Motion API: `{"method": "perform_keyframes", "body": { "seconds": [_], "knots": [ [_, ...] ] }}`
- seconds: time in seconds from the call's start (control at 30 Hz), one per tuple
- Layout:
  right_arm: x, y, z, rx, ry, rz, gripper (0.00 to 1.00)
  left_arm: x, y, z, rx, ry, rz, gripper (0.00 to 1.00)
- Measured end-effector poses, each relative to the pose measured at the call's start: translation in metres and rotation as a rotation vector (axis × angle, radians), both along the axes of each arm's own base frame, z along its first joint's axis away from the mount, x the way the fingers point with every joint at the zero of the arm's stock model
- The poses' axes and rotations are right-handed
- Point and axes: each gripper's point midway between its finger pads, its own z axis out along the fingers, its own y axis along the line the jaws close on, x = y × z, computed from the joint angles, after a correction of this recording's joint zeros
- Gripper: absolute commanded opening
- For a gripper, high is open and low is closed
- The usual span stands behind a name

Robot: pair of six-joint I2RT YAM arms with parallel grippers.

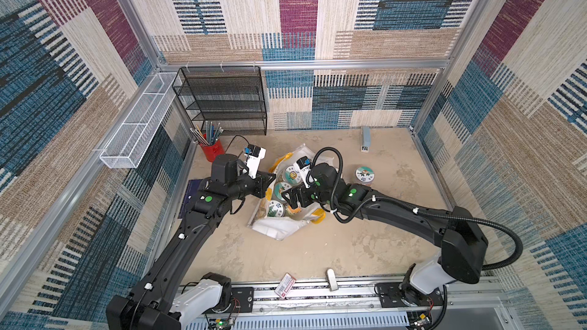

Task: Take out the seed jars from the canvas bag
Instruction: Pick up the seed jar from the canvas bag.

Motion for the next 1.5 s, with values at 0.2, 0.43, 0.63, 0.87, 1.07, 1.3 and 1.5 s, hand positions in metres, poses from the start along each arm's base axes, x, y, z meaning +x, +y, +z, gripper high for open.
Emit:
{"method": "perform_keyframes", "body": {
  "seconds": [0.2,0.43,0.63,0.87,1.07,1.3,1.5],
  "knots": [
    [0.022,-0.005,-0.024,-0.048,0.035,-0.129,0.99,0.0,-0.001,0.001,-0.003,-0.007,-0.005,0.0],
    [0.052,-0.011,-0.034,-0.048,0.026,-0.276,0.99,0.002,-0.002,0.0,-0.006,0.005,0.001,0.0],
    [0.078,-0.002,-0.051,-0.048,0.025,-0.336,0.99,0.002,-0.001,0.001,-0.014,0.007,0.008,0.0],
    [0.096,0.005,-0.059,-0.045,0.016,-0.379,0.99,0.001,0.001,0.001,-0.015,-0.002,0.022,0.0],
    [0.106,0.003,-0.058,-0.034,0.005,-0.418,0.99,0.001,0.001,0.001,-0.017,-0.002,0.025,0.0],
    [0.113,0.002,-0.074,-0.049,0.022,-0.434,0.99,-0.001,0.002,0.003,-0.022,-0.007,0.027,0.0],
    [0.117,0.01,-0.082,-0.028,0.034,-0.423,0.97,-0.004,0.003,0.004,-0.023,-0.012,0.027,0.0]
  ]
}}
